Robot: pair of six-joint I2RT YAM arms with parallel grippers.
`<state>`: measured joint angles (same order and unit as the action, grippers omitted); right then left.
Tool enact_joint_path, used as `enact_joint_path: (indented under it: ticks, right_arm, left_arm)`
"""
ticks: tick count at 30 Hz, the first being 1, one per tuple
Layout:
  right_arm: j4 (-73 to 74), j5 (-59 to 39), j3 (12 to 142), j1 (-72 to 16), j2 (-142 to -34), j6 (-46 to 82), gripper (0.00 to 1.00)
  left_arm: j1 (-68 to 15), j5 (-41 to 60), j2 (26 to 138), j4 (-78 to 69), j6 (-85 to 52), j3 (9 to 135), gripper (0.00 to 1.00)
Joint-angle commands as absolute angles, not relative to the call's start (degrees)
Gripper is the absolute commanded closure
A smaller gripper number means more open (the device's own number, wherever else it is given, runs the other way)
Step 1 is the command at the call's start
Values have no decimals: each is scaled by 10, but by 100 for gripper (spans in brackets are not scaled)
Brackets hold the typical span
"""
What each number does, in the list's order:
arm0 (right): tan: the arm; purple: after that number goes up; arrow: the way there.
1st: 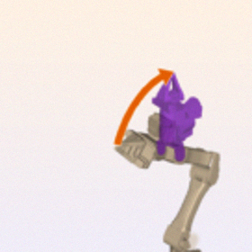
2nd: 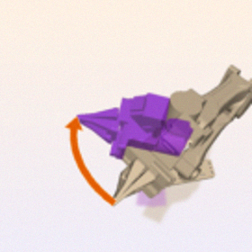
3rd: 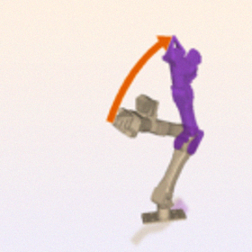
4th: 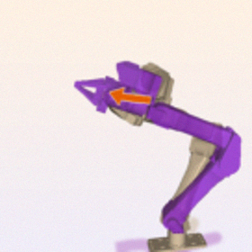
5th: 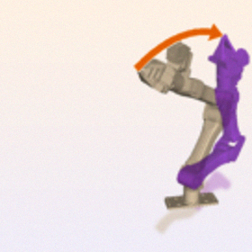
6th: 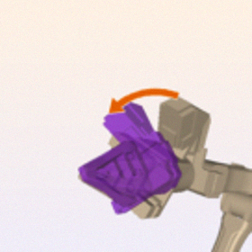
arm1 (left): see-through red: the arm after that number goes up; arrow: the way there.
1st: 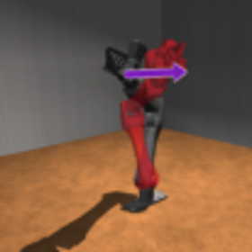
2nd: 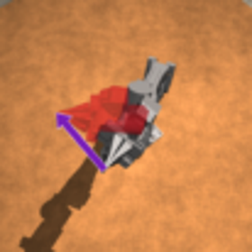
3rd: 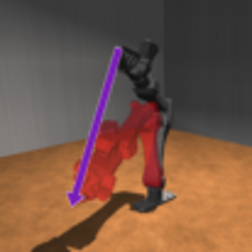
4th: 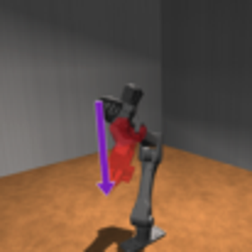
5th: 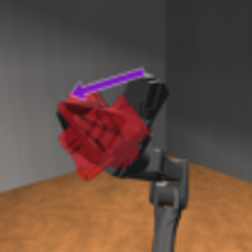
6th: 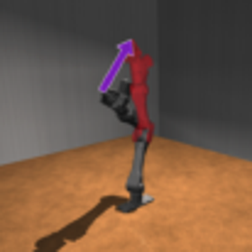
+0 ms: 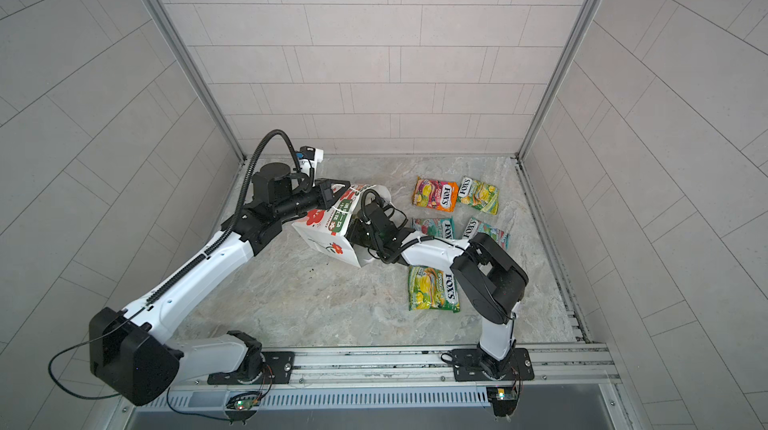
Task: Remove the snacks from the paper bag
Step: 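Reach the right gripper down and close it on the last green packet, then lift the green spring tea packet out of the bag with the right gripper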
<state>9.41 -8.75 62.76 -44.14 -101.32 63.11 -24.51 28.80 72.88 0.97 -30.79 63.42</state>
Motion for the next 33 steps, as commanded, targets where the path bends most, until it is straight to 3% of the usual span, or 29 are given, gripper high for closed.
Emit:
enact_joint_path:
  ticks: [1, 23, 33]
  right_arm:
    - [68, -96, 623, -434, -968, 598, 100]
    - [-28, -91, 599, -399, -795, 506, 100]
    - [-128, -140, 647, -380, -702, 451, 100]
  left_arm:
    - [-246, 278, 715, 17, -293, 653, 100]
    - [-245, 261, 714, 30, -284, 654, 100]
    - [-246, 249, 715, 38, -281, 655, 100]
